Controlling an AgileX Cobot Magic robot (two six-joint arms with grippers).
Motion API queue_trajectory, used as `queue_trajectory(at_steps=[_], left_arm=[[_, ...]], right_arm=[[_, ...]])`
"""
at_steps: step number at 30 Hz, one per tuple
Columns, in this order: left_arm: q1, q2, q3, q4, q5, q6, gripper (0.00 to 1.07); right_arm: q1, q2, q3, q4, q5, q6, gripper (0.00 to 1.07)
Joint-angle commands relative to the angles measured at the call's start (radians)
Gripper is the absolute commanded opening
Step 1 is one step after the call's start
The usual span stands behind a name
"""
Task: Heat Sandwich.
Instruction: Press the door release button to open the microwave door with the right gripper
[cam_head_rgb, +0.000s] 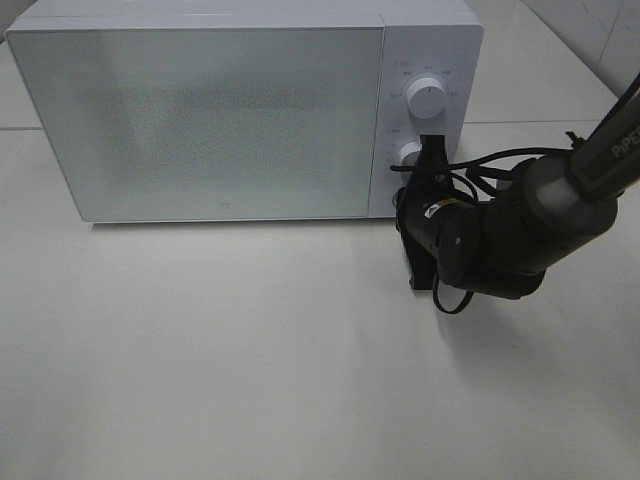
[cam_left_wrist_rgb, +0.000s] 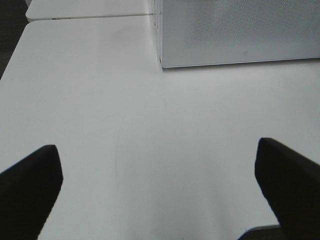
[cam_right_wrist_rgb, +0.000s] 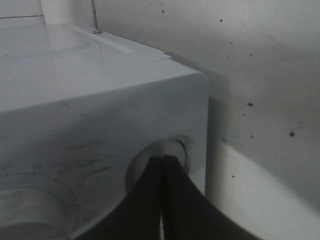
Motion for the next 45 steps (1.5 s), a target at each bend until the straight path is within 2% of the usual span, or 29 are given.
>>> queue_trajectory(at_steps=[1, 9, 14, 21, 45], left_arm=[[0.004, -0.026, 0.003, 0.0, -0.016, -0.004, 1.01], [0.004, -0.026, 0.003, 0.0, -0.016, -0.004, 1.01], [0.004, -0.026, 0.003, 0.0, -0.016, -0.004, 1.01], [0.004, -0.026, 0.003, 0.0, -0.016, -0.004, 1.01], [0.004, -0.026, 0.003, 0.0, -0.016, -0.004, 1.01]], right_arm=[[-0.004, -0.023, -0.017, -0.014, -0.105, -0.021, 0.01], [-0.004, -0.013, -0.033, -0.011, -0.168, -0.021, 0.01], [-0.007, 0.037, -0.079, -0.013, -0.261, -0.017, 0.01], [-0.018, 0.07, -0.137, -0.017, -0.267, -0.014, 0.01], [-0.018, 0.053, -0.137, -0.036, -0.213, -0.021, 0.02]])
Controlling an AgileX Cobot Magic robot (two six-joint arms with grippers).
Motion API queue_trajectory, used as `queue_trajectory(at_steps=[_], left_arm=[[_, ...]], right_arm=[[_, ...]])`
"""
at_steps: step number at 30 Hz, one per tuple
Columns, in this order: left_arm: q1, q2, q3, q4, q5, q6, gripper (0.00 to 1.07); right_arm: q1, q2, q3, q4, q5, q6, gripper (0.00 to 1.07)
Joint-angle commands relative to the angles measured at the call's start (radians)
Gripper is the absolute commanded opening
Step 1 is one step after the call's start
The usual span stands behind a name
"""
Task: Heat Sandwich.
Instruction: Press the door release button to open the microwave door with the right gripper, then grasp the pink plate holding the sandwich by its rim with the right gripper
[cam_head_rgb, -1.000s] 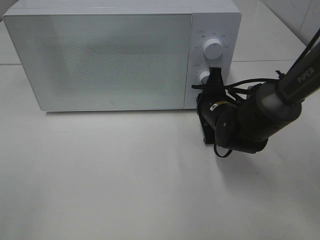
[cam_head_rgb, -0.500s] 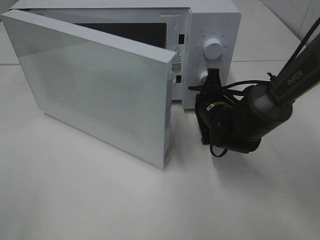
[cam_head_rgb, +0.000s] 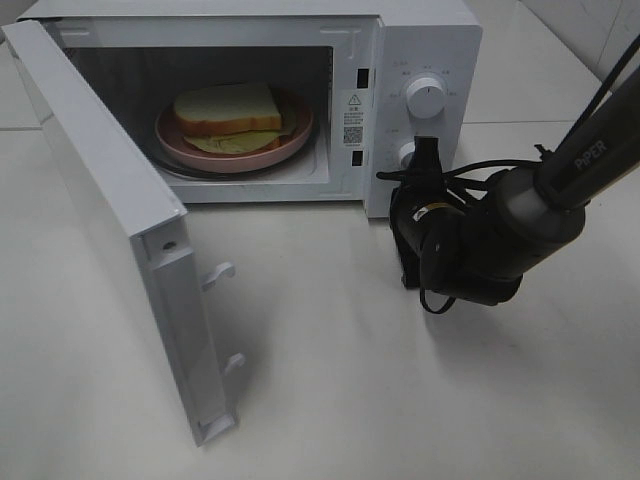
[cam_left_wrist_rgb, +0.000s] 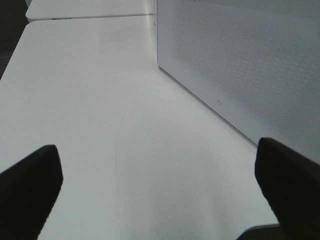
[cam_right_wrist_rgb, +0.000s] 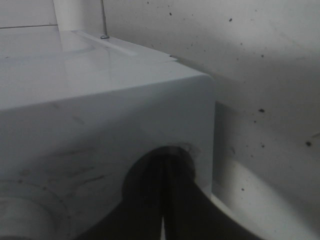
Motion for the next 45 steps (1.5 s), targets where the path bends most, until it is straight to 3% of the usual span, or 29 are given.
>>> queue_trajectory(at_steps=[1, 9, 22, 34, 45], left_arm=[[0.004, -0.026, 0.003, 0.0, -0.016, -0.004, 1.01], [0.004, -0.026, 0.003, 0.0, -0.016, -0.004, 1.01], [0.004, -0.026, 0.003, 0.0, -0.016, -0.004, 1.01], [0.004, -0.026, 0.003, 0.0, -0.016, -0.004, 1.01], [0.004, -0.026, 0.003, 0.0, -0.016, -0.004, 1.01]], right_arm=[[-0.033, -0.021, -0.077, -0.087, -0.13, -0.007, 0.02], [-0.032, -0.031, -0.068, -0.092, -0.057, -0.006, 0.02], [-0.03, -0.131, 0.084, -0.12, 0.137, -0.031, 0.02], [-0.03, -0.302, 0.183, -0.122, 0.35, -0.271, 0.03], [-0.033, -0.456, 0.191, -0.186, 0.653, -0.579, 0.03]])
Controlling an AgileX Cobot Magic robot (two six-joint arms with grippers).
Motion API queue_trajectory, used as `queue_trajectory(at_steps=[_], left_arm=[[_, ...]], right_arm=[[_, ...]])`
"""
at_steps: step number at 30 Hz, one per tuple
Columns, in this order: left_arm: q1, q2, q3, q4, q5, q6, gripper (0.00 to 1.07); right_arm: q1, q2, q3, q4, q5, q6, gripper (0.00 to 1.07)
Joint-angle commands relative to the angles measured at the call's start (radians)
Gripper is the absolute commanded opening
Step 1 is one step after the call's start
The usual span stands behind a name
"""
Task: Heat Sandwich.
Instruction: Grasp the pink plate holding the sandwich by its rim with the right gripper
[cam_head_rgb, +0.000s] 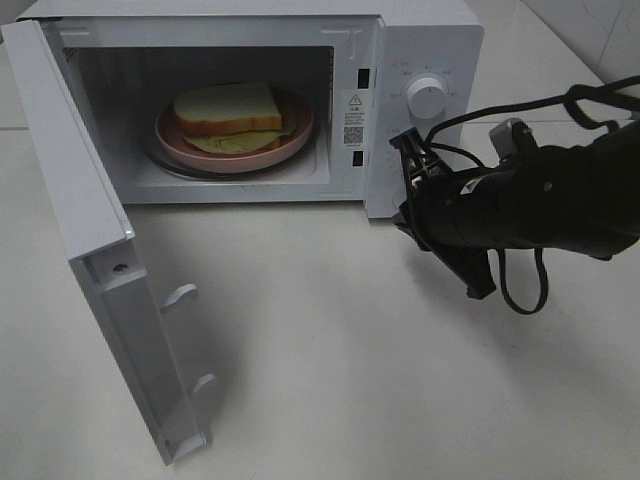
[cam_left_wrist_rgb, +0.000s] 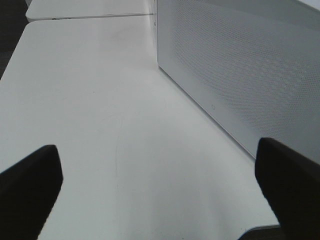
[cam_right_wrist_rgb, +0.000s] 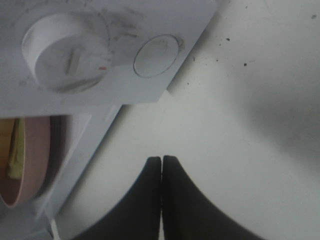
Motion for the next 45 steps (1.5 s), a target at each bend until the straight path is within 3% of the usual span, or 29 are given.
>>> queue_trajectory(at_steps=[1, 11, 18, 26, 31, 35, 45], left_arm=[[0.004, -0.026, 0.003, 0.0, -0.016, -0.004, 1.01], [0.004, -0.026, 0.003, 0.0, -0.016, -0.004, 1.01], [0.004, -0.026, 0.003, 0.0, -0.016, -0.004, 1.01], [0.004, -0.026, 0.003, 0.0, -0.016, -0.004, 1.01], [0.004, -0.026, 0.003, 0.0, -0.016, -0.004, 1.01], [0.004, -0.026, 0.003, 0.0, -0.016, -0.004, 1.01], [0.004, -0.026, 0.003, 0.0, -0.016, -0.004, 1.01]], right_arm=[[-0.006, -0.067, 0.001, -0.078, 0.15, -0.147, 0.04], [-0.006, -0.167, -0.001, -0.272, 0.435, -0.227, 0.07], [-0.006, -0.2, -0.005, -0.319, 0.614, -0.368, 0.08], [-0.006, -0.2, -0.112, -0.325, 0.945, -0.792, 0.09], [-0.006, -0.2, -0.14, -0.328, 1.011, -0.916, 0.09], [-0.006, -0.2, -0.192, -0.342, 1.104, -1.238, 0.11], [-0.006, -0.201, -0.257, -0.379, 1.146, -1.677, 0.11]])
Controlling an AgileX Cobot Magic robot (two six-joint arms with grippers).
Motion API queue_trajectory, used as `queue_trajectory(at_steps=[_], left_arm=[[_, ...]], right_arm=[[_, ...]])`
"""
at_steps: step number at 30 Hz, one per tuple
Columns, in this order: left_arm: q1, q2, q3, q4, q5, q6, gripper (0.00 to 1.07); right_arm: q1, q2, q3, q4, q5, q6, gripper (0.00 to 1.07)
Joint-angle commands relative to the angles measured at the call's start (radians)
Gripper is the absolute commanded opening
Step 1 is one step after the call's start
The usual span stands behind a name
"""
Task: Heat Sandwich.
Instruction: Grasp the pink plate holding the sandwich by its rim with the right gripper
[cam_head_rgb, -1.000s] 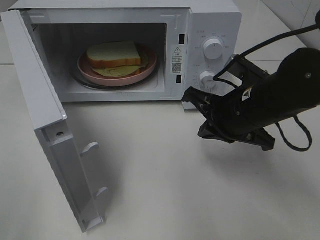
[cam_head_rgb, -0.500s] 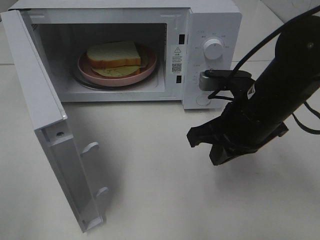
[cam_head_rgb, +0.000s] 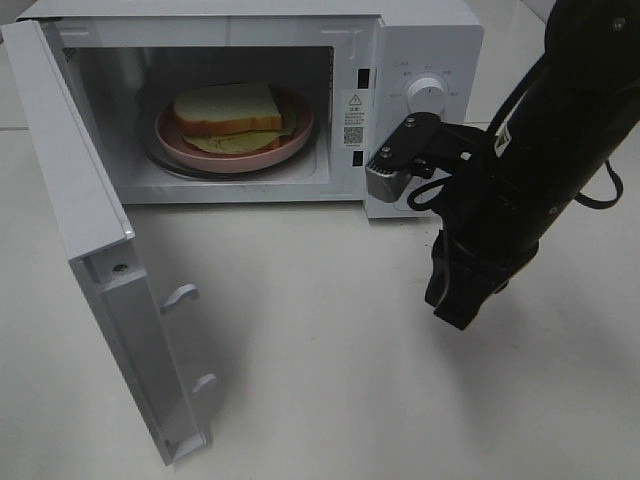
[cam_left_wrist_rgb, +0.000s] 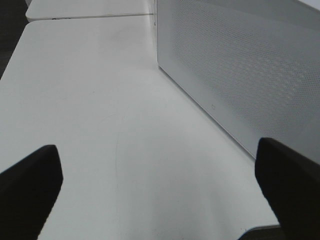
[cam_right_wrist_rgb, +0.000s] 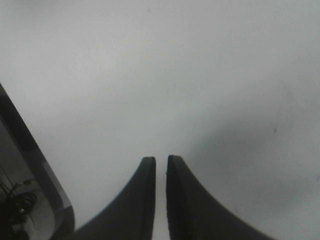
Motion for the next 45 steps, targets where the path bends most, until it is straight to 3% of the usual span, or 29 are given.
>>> queue_trajectory(at_steps=[1, 8, 11, 14, 16, 19, 20, 23, 24, 26, 39, 45], left_arm=[[0.004, -0.026, 0.003, 0.0, -0.016, -0.004, 1.01], [0.004, -0.026, 0.003, 0.0, -0.016, -0.004, 1.01], [0.004, -0.026, 0.003, 0.0, -0.016, -0.004, 1.01], [0.004, -0.026, 0.003, 0.0, -0.016, -0.004, 1.01], [0.004, -0.026, 0.003, 0.0, -0.016, -0.004, 1.01], [0.004, -0.026, 0.003, 0.0, -0.016, -0.004, 1.01], [0.004, -0.026, 0.003, 0.0, -0.016, -0.004, 1.01], [0.004, -0.026, 0.003, 0.0, -0.016, -0.004, 1.01], [0.004, -0.026, 0.003, 0.0, -0.016, -0.004, 1.01], [0.004, -0.026, 0.003, 0.0, -0.016, -0.004, 1.01], [0.004, -0.026, 0.003, 0.0, -0.016, -0.004, 1.01], [0.004, -0.026, 0.003, 0.0, -0.016, -0.004, 1.01]], right_arm=[[-0.006, -0.01, -0.012, -0.009, 0.016, -0.201, 0.11], [-0.006, -0.01, -0.012, -0.011, 0.026, -0.621, 0.13], [-0.006, -0.01, -0.012, -0.013, 0.023, -0.646, 0.14], [-0.006, -0.01, -0.012, -0.029, 0.011, -0.641, 0.24], [-0.006, -0.01, -0.012, -0.033, 0.003, -0.64, 0.34], [-0.006, -0.01, -0.012, -0.034, -0.004, -0.632, 0.6], [-0.006, -0.01, -0.012, -0.034, -0.004, -0.632, 0.6], [-0.006, -0.01, -0.012, -0.034, -0.014, -0.572, 0.88], [-0.006, -0.01, -0.012, -0.034, -0.014, -0.572, 0.88], [-0.006, -0.01, -0.012, -0.036, -0.022, -0.533, 0.99], [0.001, -0.01, -0.015, -0.12, -0.05, -0.532, 0.97], [0.056, 0.001, -0.106, -0.241, -0.048, -0.457, 0.95]])
